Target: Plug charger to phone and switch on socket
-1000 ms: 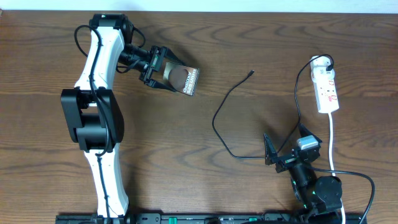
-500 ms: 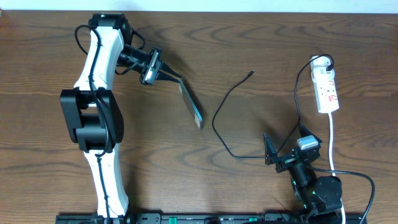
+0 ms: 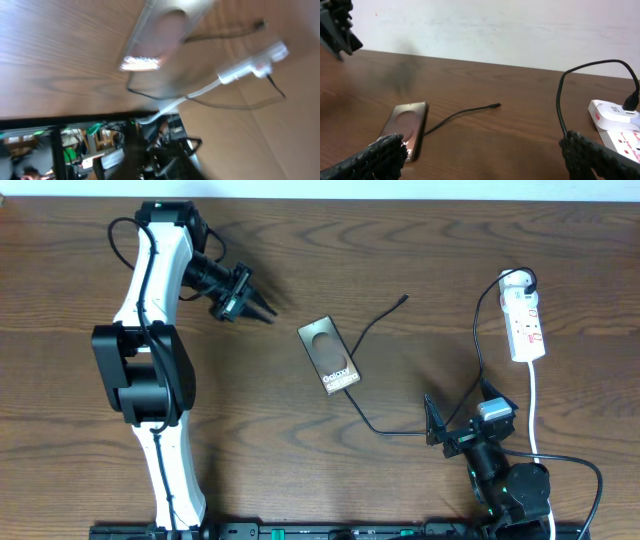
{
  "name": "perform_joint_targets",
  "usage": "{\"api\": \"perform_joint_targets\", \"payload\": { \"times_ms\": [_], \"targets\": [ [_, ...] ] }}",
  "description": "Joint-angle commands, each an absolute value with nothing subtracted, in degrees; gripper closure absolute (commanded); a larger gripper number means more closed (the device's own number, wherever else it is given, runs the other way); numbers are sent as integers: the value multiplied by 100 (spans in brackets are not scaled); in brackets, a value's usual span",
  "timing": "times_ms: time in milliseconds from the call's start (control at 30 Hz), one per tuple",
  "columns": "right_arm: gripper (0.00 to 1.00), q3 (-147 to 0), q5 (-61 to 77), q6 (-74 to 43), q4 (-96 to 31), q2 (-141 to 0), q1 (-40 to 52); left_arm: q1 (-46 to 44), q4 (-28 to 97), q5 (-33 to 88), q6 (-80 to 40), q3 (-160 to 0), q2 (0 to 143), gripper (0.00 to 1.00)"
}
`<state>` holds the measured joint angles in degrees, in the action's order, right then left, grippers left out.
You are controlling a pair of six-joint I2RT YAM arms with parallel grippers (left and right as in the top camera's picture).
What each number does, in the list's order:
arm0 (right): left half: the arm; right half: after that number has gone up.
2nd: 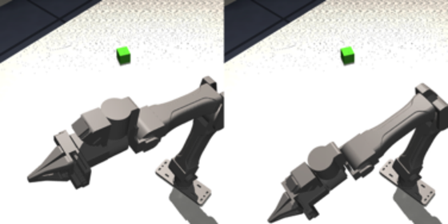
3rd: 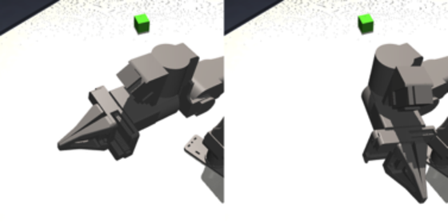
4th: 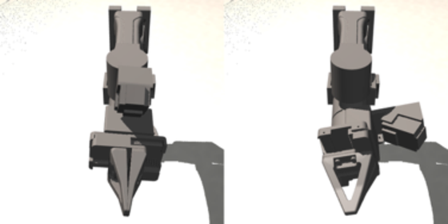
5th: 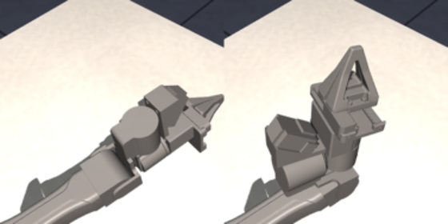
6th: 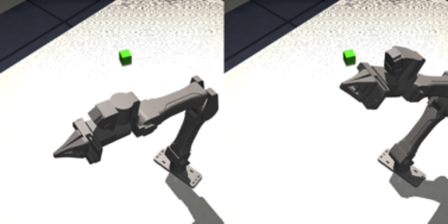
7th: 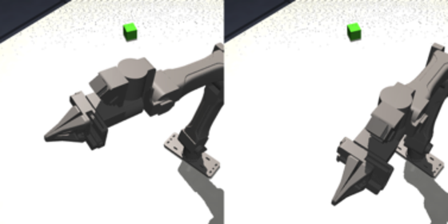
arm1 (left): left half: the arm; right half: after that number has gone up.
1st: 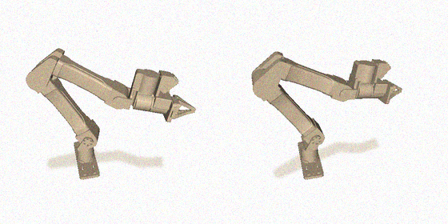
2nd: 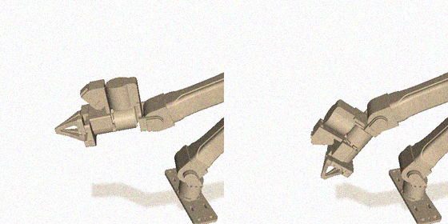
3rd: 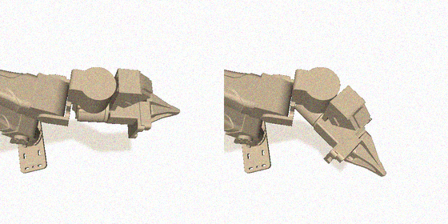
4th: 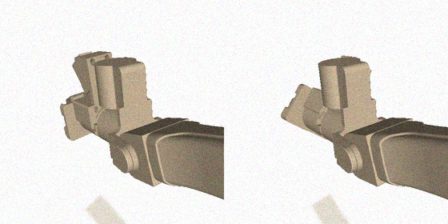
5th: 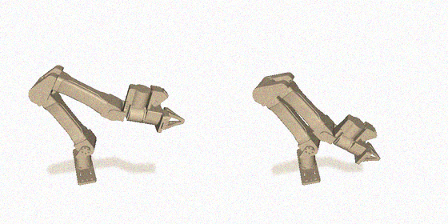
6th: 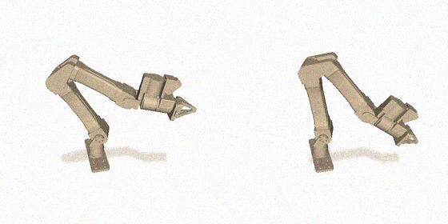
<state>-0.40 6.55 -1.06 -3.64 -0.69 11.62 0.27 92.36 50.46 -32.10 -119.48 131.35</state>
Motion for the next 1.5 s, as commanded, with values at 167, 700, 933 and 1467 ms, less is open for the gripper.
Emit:
{"api": "perform_joint_targets", "payload": {
  "times_ms": [167,700,933,1467],
  "targets": [
    [1,-32,613,-78,-388,-38,1205,-257,9354,2762,-3210,-11966,12943,9],
    [1,-32,613,-80,-388,-38,1205,-1723,8145,1223,-3518,-11966,12943,8],
    [1,-32,613,-80,-388,-38,1205,-2187,7647,1210,-3518,-11957,12943,8],
    [1,-32,613,-80,-388,-38,1205,-2759,7081,790,-4143,-11360,12943,8]
  ]
}}
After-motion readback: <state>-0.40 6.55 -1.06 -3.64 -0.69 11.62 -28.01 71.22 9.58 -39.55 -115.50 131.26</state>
